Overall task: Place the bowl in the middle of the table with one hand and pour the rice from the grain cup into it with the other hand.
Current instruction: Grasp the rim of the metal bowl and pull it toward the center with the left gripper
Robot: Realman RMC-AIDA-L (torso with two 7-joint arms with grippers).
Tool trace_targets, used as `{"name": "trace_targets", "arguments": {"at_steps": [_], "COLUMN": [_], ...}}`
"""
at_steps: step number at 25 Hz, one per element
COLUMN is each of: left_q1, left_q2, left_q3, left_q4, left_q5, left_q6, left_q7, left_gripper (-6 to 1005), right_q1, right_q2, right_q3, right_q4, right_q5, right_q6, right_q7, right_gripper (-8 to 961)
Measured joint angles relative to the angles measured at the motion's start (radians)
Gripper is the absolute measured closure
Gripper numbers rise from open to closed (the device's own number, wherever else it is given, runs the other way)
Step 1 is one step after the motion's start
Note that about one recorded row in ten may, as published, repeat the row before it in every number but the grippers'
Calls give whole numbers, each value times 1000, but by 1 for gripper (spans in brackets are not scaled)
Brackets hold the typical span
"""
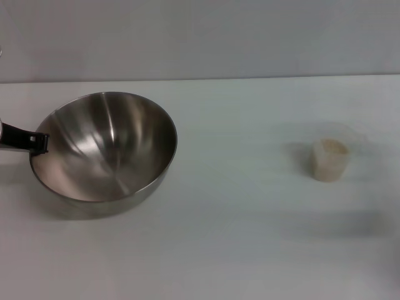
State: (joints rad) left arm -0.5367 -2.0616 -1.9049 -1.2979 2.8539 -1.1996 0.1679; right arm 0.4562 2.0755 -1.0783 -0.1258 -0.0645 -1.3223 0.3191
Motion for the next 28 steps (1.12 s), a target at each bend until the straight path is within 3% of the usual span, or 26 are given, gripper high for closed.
{"name": "trace_targets", "arguments": {"at_steps": [6,11,28], "left_q1": [-2,-38,-98], "left_q2": [1,3,13], "left_q3": [-16,-131,-187], "left_q4": [-3,2,6], "left_q5": [-5,-77,-211], "left_q6": [-3,-62,-144], "left_q7": [6,93,164], "left_gripper": [923,926,958], "right_q1": [1,2,6], "right_q2": [0,0,0], "right_q3": [1,2,2], "right_q4": [0,0,-11], "right_q5": [0,0,0], "right_q6": [1,1,8], "right_q7": [0,0,0], "right_gripper": [138,138,137]}}
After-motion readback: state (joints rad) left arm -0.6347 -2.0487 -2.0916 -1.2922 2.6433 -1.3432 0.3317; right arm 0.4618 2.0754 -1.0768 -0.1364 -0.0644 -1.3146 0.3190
